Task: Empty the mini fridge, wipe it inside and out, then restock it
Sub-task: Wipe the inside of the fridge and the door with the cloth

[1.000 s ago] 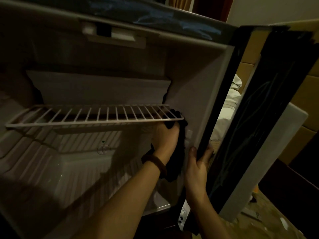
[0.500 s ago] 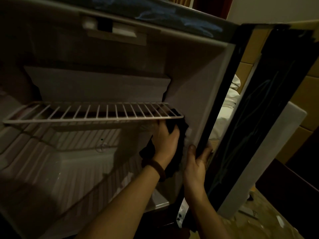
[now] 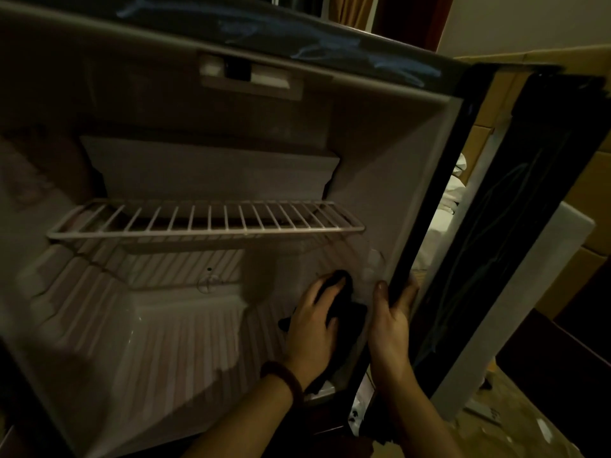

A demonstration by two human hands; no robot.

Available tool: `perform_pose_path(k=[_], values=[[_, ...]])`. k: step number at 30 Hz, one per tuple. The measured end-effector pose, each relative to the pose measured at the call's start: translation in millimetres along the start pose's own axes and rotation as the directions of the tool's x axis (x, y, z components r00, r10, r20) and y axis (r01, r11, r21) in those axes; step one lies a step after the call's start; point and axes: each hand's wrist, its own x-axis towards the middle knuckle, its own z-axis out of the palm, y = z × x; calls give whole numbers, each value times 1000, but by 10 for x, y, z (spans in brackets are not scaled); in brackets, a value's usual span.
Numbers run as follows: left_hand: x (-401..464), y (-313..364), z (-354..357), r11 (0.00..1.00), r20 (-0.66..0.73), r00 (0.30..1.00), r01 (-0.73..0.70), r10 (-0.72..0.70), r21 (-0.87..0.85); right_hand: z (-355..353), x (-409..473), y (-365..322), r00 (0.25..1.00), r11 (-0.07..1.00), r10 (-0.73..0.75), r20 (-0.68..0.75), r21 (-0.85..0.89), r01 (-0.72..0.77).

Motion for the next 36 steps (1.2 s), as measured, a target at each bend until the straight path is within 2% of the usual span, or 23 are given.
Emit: perform_pose_path(k=[3, 5, 7, 12, 17, 25, 27, 30, 31, 32, 34, 36], values=[[-49, -166, 20, 987, 50, 985, 163, -163, 5, 0, 2, -12, 1000, 1000, 24, 9, 9, -24], [-10, -177, 52, 975, 34, 975, 219, -217, -33, -17, 11, -6, 998, 999, 50, 25, 12, -51], [71, -69, 57, 967, -31, 973, 222, -227, -125, -37, 15, 11, 999, 999, 46, 26, 17, -46], [401, 410, -40, 954, -253, 948, 121, -192, -273, -36, 10, 28, 999, 999, 36, 32, 13, -37], [565, 624, -151, 981, -259, 956, 94, -137, -169, -26, 15, 46, 999, 1000, 31, 37, 0, -31], [914, 487, -342, 976, -135, 975, 191, -176, 108, -38, 22, 63, 998, 999, 50, 49, -19, -49], [970, 411, -334, 971, -147, 963, 235, -226, 42, -25, 20, 65, 997, 998, 51, 56, -23, -50], [986, 396, -279, 938, -257, 914, 254, -313, -235, -29, 33, 91, 995, 997, 72, 69, -28, -70], [987, 392, -269, 937, -268, 909, 259, -319, -234, -33, 35, 97, 995, 997, 76, 72, -32, -73], [989, 390, -280, 944, -249, 915, 278, -317, -180, -30, 42, 103, 995, 997, 73, 73, -34, -71], [971, 390, -357, 960, -145, 952, 277, -269, 38, -13, 34, 108, 995, 997, 73, 66, -40, -71], [941, 417, -469, 959, -34, 990, 144, -140, 243, 13, 28, 122, 997, 996, 68, 34, -62, -66]])
